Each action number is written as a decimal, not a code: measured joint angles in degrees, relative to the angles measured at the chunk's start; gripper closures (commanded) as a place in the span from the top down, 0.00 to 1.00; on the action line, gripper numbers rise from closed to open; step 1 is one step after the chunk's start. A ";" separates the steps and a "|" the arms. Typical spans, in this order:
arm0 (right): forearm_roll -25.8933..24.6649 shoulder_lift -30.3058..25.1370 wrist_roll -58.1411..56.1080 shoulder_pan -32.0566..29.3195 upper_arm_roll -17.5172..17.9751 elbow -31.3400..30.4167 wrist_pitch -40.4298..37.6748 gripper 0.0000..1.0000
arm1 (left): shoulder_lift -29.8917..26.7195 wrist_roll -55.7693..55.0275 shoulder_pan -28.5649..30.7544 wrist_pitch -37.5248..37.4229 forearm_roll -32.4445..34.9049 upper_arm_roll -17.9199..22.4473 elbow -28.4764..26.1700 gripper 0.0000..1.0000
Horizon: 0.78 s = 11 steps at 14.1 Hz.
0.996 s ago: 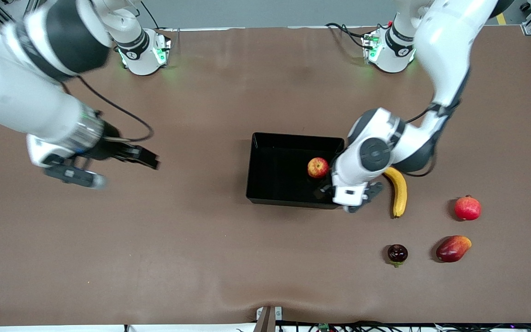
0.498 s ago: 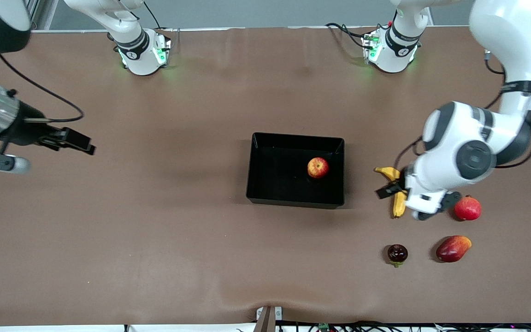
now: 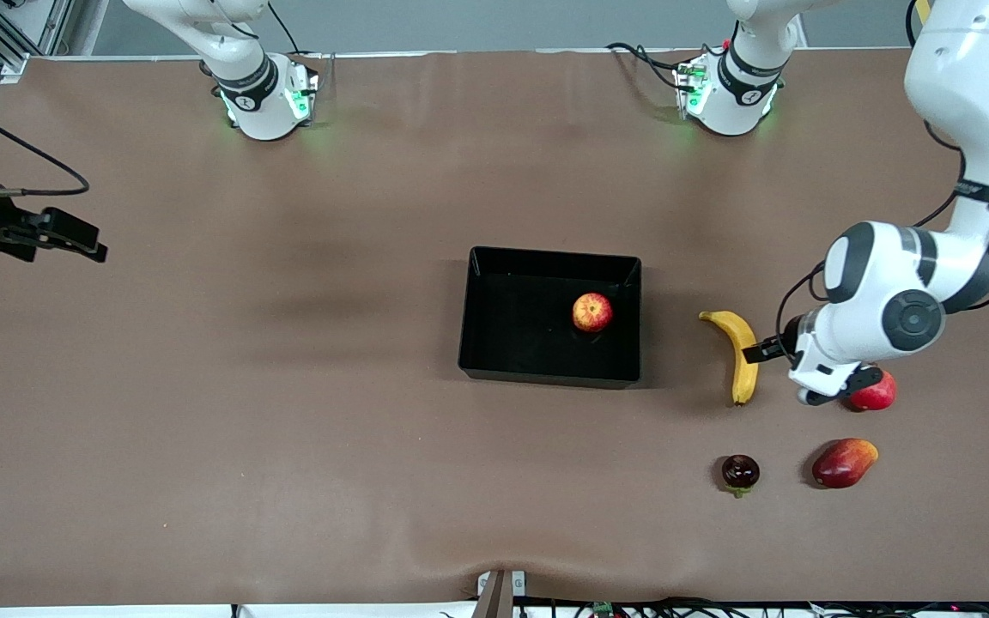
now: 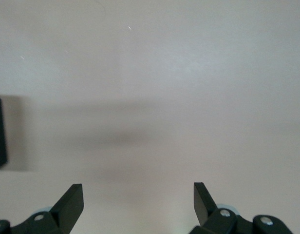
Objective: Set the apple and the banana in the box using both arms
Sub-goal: 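Grasp the yellow banana with the left gripper and lift it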
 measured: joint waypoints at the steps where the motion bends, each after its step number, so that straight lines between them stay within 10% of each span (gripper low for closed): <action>1: -0.76 -0.42 -1.25 -0.30 -0.01 -0.85 0.00 1.00 | 1.04 0.02 -0.03 0.95 0.05 -0.06 -0.38 0.89; 4: -1.91 -0.75 -2.14 -0.54 -1.10 -2.88 0.00 1.00 | 3.77 0.06 -0.06 2.10 0.12 -0.19 -0.51 0.73; 7: -1.95 -0.75 -3.72 -0.58 -3.15 -4.10 0.01 1.00 | 5.59 0.13 -0.07 3.53 0.15 -0.20 -0.81 0.09; 11: -1.95 -0.75 -4.85 -0.31 -3.75 -4.13 0.02 1.00 | 4.81 0.15 -0.06 3.26 0.20 -0.75 -0.42 0.00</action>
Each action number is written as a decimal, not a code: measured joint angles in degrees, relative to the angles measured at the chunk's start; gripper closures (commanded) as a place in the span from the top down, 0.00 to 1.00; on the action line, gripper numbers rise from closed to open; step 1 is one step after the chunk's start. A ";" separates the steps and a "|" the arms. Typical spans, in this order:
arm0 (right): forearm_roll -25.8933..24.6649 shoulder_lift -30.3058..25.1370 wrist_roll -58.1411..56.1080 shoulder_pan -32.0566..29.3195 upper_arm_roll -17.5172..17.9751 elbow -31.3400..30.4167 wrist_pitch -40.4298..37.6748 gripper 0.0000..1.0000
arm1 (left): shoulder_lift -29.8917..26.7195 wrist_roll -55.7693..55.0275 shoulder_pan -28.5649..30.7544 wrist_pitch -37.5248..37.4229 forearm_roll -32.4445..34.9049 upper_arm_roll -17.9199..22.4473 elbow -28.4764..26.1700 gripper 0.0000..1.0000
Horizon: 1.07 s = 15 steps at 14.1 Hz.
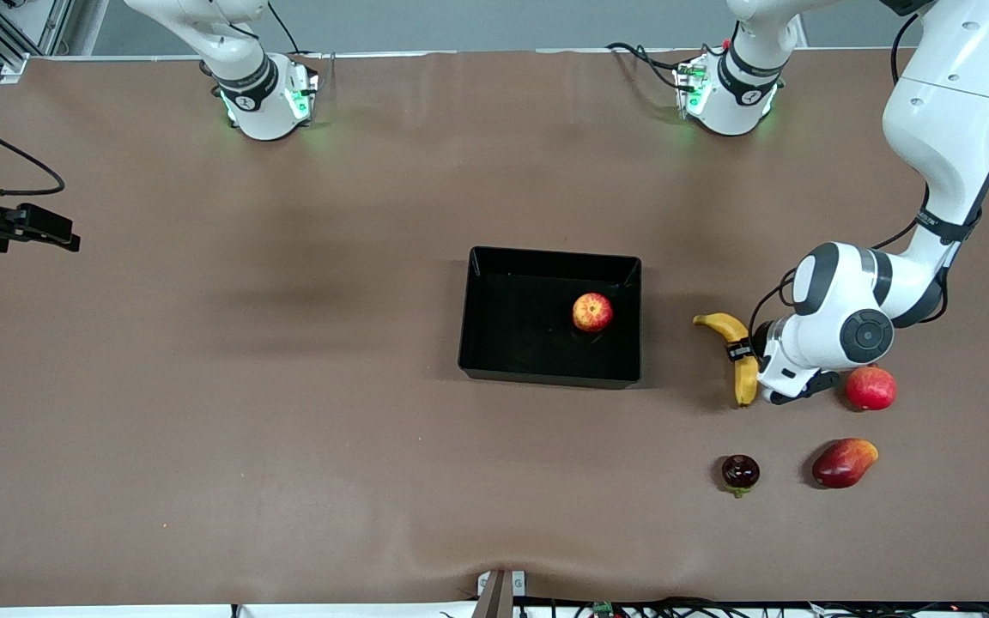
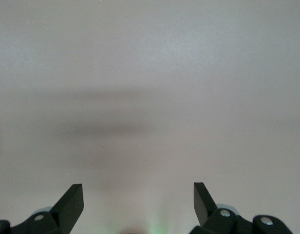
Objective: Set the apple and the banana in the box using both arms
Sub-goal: 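Grasp the yellow banana with the left gripper and lift it, then carry the banana over the box and lower it with the left gripper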
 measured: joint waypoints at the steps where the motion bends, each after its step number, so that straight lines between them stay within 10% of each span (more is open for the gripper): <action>1: 0.00 0.00 0.00 0.20 0.01 -0.01 0.00 1.00 | -0.82 0.00 0.01 -0.67 0.00 -0.66 0.40 0.00; 10: 0.06 -0.51 1.42 2.34 -1.00 1.31 -4.35 1.00 | -7.25 -5.90 -0.80 -18.95 -0.02 -16.83 13.18 0.00; 15: 1.17 -1.26 1.73 3.55 -1.37 5.26 -9.38 1.00 | -4.62 -17.67 -10.20 -18.93 -0.05 -18.29 16.72 0.00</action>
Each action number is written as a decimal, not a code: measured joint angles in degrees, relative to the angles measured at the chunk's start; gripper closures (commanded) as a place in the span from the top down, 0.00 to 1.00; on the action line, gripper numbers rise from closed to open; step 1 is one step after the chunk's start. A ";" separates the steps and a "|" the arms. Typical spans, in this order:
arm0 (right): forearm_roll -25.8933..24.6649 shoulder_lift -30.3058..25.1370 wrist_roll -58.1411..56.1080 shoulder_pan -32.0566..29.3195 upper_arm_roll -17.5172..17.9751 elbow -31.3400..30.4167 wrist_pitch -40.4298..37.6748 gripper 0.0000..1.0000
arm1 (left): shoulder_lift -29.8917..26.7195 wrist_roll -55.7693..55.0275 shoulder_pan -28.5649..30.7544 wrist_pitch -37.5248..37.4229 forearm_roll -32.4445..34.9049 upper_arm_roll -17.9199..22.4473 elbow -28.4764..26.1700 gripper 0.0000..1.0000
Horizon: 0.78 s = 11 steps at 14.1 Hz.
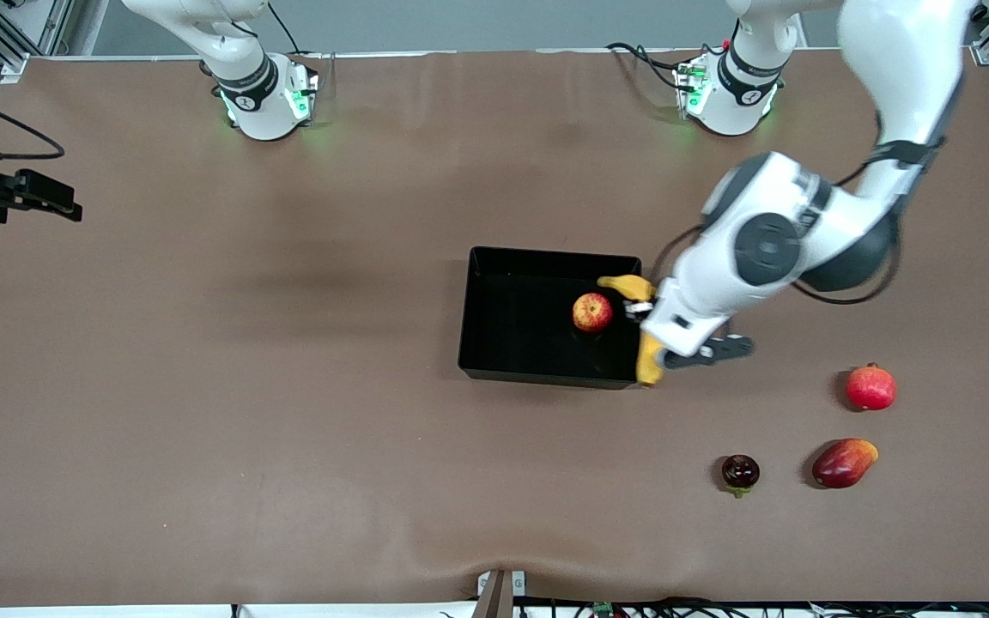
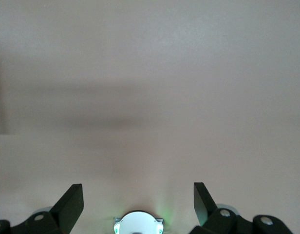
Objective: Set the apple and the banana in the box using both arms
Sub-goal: 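Carry the banana over the box and lower it with the left gripper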
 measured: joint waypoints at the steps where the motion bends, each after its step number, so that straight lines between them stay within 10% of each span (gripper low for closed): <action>1: 0.81 0.00 0.11 0.05 -0.47 0.43 -0.32 1.00 | 1.18 -3.09 -2.29 0.06 0.01 0.07 0.82 0.00; 11: 1.43 0.00 0.12 0.14 -1.68 1.72 -0.70 1.00 | 13.64 -19.36 -17.71 9.55 0.04 7.42 4.84 0.00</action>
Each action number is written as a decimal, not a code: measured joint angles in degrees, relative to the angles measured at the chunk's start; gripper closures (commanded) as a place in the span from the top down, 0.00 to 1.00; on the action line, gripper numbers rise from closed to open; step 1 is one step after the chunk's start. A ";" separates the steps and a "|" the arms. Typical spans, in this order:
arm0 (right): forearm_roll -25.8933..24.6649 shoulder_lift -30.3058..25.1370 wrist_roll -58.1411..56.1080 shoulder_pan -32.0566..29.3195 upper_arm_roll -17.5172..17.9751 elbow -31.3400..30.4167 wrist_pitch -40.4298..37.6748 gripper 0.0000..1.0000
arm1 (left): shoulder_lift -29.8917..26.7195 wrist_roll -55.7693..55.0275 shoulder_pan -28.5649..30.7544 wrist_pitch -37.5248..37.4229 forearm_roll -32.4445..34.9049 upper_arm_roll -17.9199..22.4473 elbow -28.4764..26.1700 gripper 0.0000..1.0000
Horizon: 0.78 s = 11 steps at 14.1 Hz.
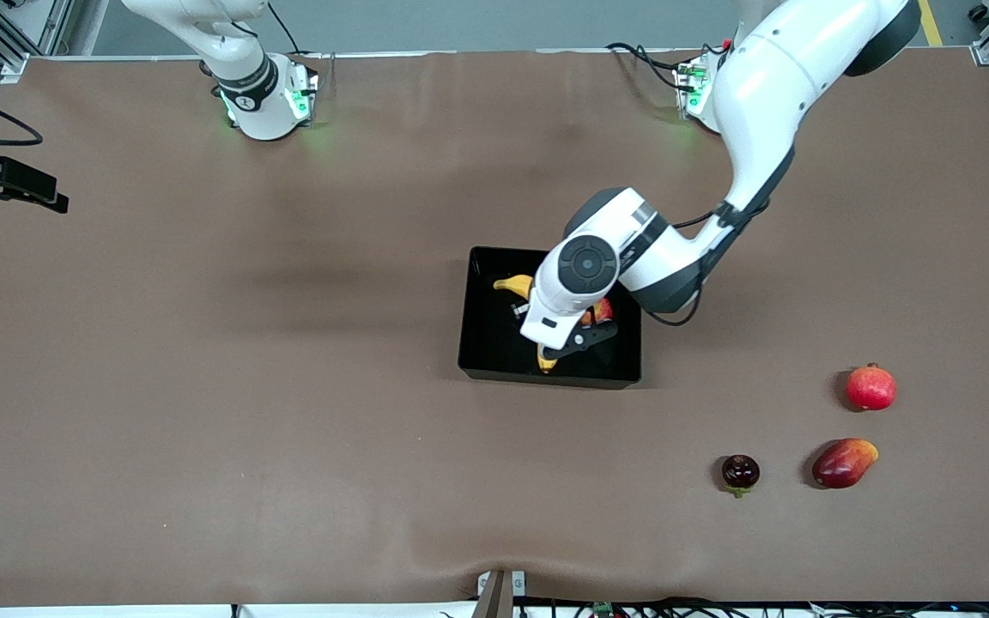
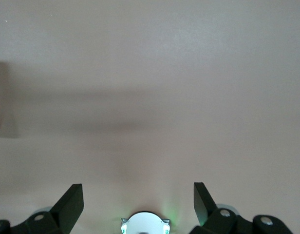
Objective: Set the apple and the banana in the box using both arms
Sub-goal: 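Carry the banana over the box and lower it with the left gripper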
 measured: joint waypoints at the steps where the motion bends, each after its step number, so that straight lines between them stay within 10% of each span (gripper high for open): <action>1: 0.01 0.00 0.00 0.03 0.00 0.00 0.00 1.00 | 0.50 -0.08 -0.38 0.13 0.00 0.02 0.02 0.00; 8: 0.03 0.00 0.00 0.19 0.01 0.47 0.10 1.00 | 3.27 -0.58 -5.14 4.33 0.00 4.39 0.06 0.10; 10: 0.03 0.00 0.00 0.25 0.03 0.76 0.10 1.00 | 4.17 -0.54 -7.28 6.03 0.00 6.90 0.07 0.44; 11: 0.03 0.01 0.00 0.26 0.03 0.76 0.10 1.00 | 4.62 -0.51 -7.88 6.75 0.00 7.53 0.08 0.99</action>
